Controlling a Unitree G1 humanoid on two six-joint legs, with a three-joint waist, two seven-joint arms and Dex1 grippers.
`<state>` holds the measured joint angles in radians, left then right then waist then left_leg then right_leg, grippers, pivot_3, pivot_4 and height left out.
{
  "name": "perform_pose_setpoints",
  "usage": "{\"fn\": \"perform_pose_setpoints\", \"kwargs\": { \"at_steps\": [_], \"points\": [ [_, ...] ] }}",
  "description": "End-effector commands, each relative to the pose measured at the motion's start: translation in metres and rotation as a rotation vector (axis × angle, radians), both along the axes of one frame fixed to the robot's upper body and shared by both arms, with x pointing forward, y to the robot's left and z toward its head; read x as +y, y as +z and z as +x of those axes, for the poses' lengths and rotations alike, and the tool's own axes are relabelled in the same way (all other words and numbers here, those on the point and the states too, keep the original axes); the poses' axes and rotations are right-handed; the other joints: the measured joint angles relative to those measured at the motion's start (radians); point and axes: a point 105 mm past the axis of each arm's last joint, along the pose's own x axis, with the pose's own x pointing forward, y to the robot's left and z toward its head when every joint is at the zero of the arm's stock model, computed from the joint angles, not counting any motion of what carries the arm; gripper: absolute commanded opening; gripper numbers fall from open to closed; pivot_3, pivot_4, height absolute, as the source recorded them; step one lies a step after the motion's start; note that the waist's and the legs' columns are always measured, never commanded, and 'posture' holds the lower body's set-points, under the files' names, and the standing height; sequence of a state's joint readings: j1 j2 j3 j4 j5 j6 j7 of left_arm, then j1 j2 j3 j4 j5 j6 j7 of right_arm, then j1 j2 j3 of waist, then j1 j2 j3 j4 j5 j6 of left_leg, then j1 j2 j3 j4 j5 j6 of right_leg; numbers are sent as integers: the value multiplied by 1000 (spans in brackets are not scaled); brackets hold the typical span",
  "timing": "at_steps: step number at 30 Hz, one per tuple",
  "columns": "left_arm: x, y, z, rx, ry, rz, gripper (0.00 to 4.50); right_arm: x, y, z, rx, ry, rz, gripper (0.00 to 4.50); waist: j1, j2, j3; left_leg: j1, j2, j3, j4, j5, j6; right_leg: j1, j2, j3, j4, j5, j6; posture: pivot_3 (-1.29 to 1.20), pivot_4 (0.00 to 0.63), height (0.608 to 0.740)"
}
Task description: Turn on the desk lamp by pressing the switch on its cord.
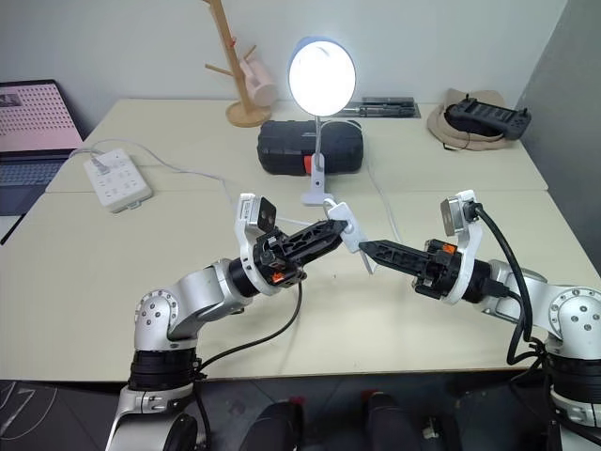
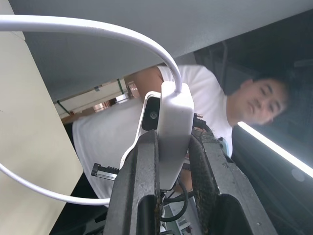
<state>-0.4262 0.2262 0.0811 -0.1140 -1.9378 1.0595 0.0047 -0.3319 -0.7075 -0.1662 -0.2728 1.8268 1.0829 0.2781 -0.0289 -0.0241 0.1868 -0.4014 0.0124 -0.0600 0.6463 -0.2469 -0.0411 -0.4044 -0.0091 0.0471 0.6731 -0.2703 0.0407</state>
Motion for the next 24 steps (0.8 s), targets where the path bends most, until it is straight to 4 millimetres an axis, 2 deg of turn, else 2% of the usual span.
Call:
{"fn": "perform_pose_setpoints", "kwargs": {
  "at_steps": [1, 4, 11, 16, 20, 24],
  "points": [
    [4, 13, -5, -33, 3, -67, 1243, 1, 2, -5, -26, 11, -29, 358, 0, 0, 0, 0, 0, 0, 0, 0, 0, 0, 0, 0, 0, 0, 0, 0, 150, 740],
    [5, 13, -5, -32, 10, -71, 1959, 0, 3, -4, -27, 6, -27, 358, 1, 0, 0, 0, 0, 0, 0, 0, 0, 0, 0, 0, -1, 0, 0, 0, 150, 740],
    [16, 12, -3, -45, 42, -42, 3327, 0, 6, 0, -34, 7, -15, 358, 0, 0, 0, 0, 0, 0, 0, 0, 0, 0, 0, 0, -1, 0, 0, 0, 150, 740],
    [41, -2, -3, -34, 113, 64, 4291, 0, 13, 18, -79, -37, -33, 358, -4, 0, 0, 0, 0, 0, 0, 0, 0, 0, 0, 0, -1, 0, 0, 0, 150, 740],
    [70, -4, -4, -81, 179, 201, 4455, -1, 10, 46, -153, -140, -148, 358, -2, 0, 0, 0, 2, 0, -1, 0, 0, -1, 1, 0, -1, 0, 0, 0, 150, 740],
    [90, 1, 0, -313, 232, 478, 4455, 2, -14, 86, -322, -252, -478, 358, -2, 1, 1, 0, 1, 1, -1, 0, 0, -2, 1, 0, -1, -1, -1, 0, 150, 740]
  ]
}}
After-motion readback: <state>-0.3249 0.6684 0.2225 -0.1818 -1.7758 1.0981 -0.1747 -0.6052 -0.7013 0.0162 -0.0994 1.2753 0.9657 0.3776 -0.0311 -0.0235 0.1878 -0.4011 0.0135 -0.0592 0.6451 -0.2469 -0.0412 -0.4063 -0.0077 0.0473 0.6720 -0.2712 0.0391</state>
